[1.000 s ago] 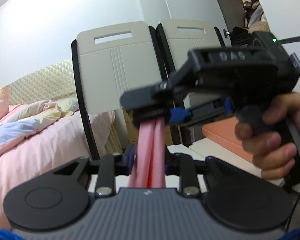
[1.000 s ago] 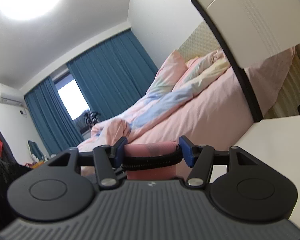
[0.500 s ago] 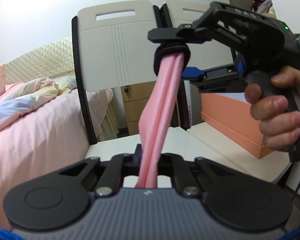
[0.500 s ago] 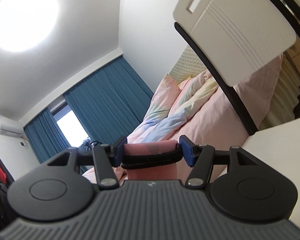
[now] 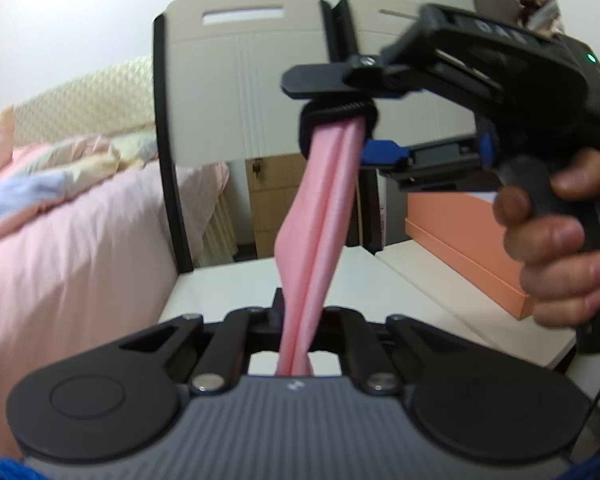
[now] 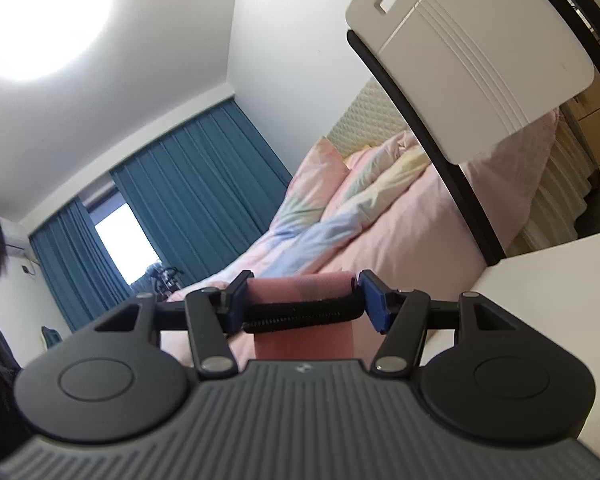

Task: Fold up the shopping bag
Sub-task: 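Grasp the bound strip with the right tool while the left tool holds it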

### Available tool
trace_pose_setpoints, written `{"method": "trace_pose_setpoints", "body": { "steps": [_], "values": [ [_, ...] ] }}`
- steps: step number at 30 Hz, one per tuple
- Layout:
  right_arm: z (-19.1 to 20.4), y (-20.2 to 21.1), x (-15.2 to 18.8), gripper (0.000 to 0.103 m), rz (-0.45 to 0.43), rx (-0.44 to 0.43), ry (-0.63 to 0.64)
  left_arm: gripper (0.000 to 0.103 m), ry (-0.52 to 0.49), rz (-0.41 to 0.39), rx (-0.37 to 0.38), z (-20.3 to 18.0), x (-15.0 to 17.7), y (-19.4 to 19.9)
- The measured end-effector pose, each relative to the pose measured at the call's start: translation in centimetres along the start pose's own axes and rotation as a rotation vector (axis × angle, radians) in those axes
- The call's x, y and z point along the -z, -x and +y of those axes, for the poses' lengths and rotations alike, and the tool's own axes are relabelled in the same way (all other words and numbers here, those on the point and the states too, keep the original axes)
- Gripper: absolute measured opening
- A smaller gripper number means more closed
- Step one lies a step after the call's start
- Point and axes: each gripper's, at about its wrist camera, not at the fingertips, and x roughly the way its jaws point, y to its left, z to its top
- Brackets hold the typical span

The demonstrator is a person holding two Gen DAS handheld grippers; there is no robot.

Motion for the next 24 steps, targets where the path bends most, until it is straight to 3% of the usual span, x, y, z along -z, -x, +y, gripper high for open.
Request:
{"method": "trace_pose_setpoints", "body": {
  "steps": [5, 12, 15, 21, 24],
  "values": [
    [0.7, -1.4, 0.9, 0.061, 0.024, 0.001, 0.02, 0.006, 0.032, -0.011, 0.011, 0.5, -0.1, 0.6],
    [1.7, -4.6, 3.6, 0.061, 0.175, 0.011, 0.062, 0.006, 0.089, -0.007, -0.007, 1.7, -0.5, 0.8],
    [1.3, -4.4, 3.3, 0.058, 0.161, 0.01, 0.041, 0.011, 0.096, -0.006, -0.008, 1.9, -0.6, 0.6],
    [0.9, -3.0, 1.7, 0.056, 0.093, 0.01, 0.03, 0.032, 0.09, -0.016, -0.017, 2.0, -0.7, 0.0],
    [1.0, -2.0, 0.6, 0.056, 0.043, 0.014, 0.039, 0.036, 0.094, -0.018, -0.009, 2.1, -0.9, -0.1]
  ]
}}
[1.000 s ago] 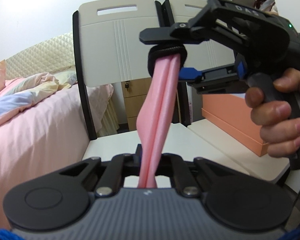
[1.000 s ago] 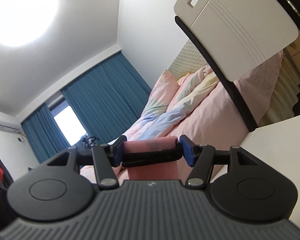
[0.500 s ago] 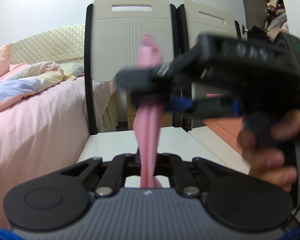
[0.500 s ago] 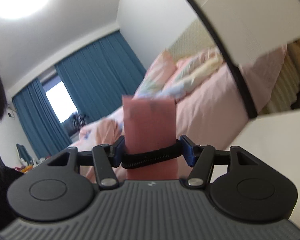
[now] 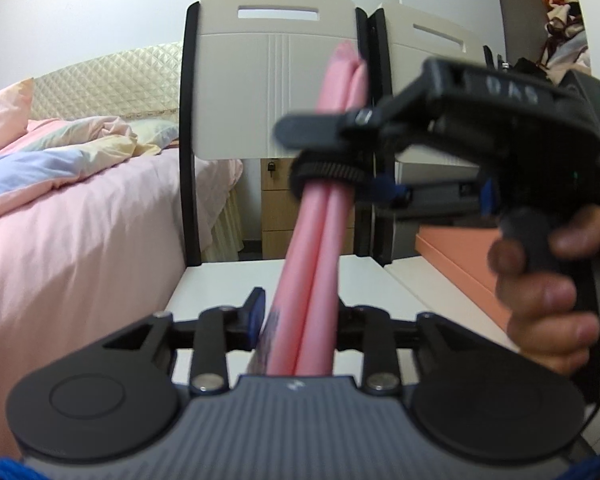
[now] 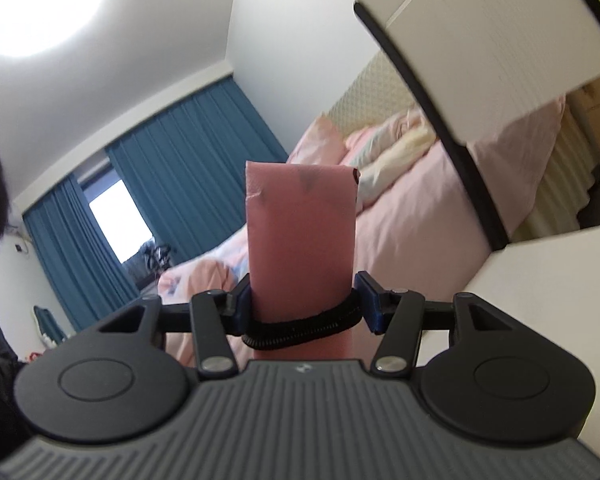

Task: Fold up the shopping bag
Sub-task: 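Grasp the bound strip with the right tool while the left tool holds it, then carry the bound strip toward the orange box with the right tool while the left tool opens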

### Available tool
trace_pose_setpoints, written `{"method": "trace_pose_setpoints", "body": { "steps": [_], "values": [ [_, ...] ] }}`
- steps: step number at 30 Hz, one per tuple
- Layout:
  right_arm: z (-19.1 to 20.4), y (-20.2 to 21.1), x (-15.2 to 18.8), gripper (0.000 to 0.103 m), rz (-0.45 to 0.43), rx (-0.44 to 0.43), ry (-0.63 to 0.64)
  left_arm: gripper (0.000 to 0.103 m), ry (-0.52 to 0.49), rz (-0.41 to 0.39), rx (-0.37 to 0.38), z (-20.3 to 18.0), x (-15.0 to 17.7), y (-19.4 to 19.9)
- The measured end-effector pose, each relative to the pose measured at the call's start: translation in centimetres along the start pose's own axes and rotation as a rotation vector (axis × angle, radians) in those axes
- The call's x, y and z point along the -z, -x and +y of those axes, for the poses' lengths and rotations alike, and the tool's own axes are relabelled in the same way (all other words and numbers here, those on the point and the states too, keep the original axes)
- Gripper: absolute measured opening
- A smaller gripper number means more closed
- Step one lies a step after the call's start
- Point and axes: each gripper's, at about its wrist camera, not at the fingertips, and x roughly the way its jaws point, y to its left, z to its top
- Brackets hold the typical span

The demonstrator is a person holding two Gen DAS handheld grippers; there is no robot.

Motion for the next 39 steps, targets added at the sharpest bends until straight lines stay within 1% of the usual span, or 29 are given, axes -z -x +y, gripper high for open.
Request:
{"method": "trace_pose_setpoints", "body": {
  "steps": [4, 5, 9, 11, 16, 18, 23, 25, 27, 28, 29, 30, 33, 35, 36, 37, 39],
  "values": [
    [0.1, 1.3, -1.0, 0.056, -0.055, -0.011, -0.01, 0.035, 0.003, -0.021, 0.003, -0.1, 0.0, 0.4],
    [0.1, 1.5, -1.2, 0.056, -0.062, -0.014, -0.012, 0.027, 0.007, -0.031, 0.002, -0.2, -0.1, 0.6],
    [0.7, 2.0, -1.2, 0.056, -0.076, -0.017, -0.002, 0.017, 0.026, -0.05, 0.013, -0.2, -0.3, 1.0],
    [0.7, 2.2, -1.3, 0.056, -0.095, -0.018, -0.011, 0.015, 0.019, -0.054, 0.024, -0.4, -0.4, 1.2],
    [0.3, 1.9, -0.5, 0.056, -0.094, 0.019, -0.048, 0.014, 0.035, -0.01, 0.033, -0.2, -0.4, 0.6],
    [0.1, 1.6, -0.1, 0.056, -0.075, 0.021, -0.07, 0.014, 0.033, -0.003, 0.03, -0.2, -0.4, 0.5],
    [0.6, 0.3, 1.0, 0.057, -0.01, 0.031, -0.048, 0.014, 0.042, 0.019, 0.033, -0.1, -0.3, 0.1],
    [0.7, 0.2, 1.4, 0.057, -0.008, 0.049, -0.049, 0.015, 0.045, 0.035, 0.034, 0.0, -0.2, -0.1],
    [0.8, 0.1, 1.5, 0.056, -0.014, 0.066, -0.051, 0.022, 0.048, 0.032, 0.024, 0.1, -0.2, -0.2],
    [0.9, 0.2, 1.4, 0.056, -0.024, 0.073, -0.045, 0.023, 0.051, 0.025, 0.019, 0.2, -0.3, -0.2],
    [1.1, 0.3, 1.2, 0.056, -0.033, 0.079, -0.033, 0.025, 0.054, 0.017, 0.011, 0.2, -0.3, -0.1],
    [1.2, 0.3, 1.1, 0.055, -0.042, 0.085, -0.021, 0.029, 0.058, 0.011, 0.001, 0.2, -0.3, 0.0],
    [1.7, 0.8, 0.5, 0.055, -0.08, 0.109, 0.007, 0.037, 0.07, 0.009, -0.012, 0.4, -0.4, -0.1],
    [1.9, 1.3, 0.1, 0.055, -0.108, 0.132, 0.024, 0.05, 0.073, 0.01, -0.019, 0.4, -0.5, -0.2],
    [2.0, 1.6, -0.1, 0.055, -0.125, 0.145, 0.031, 0.055, 0.075, 0.012, -0.02, 0.5, -0.5, -0.2],
    [2.2, 1.8, -0.4, 0.055, -0.14, 0.163, 0.047, 0.058, 0.077, 0.013, -0.021, 0.5, -0.5, -0.3],
    [2.6, 2.4, -0.8, 0.055, -0.168, 0.198, 0.079, 0.07, 0.08, 0.011, -0.021, 0.6, -0.6, -0.3]
  ]
}}
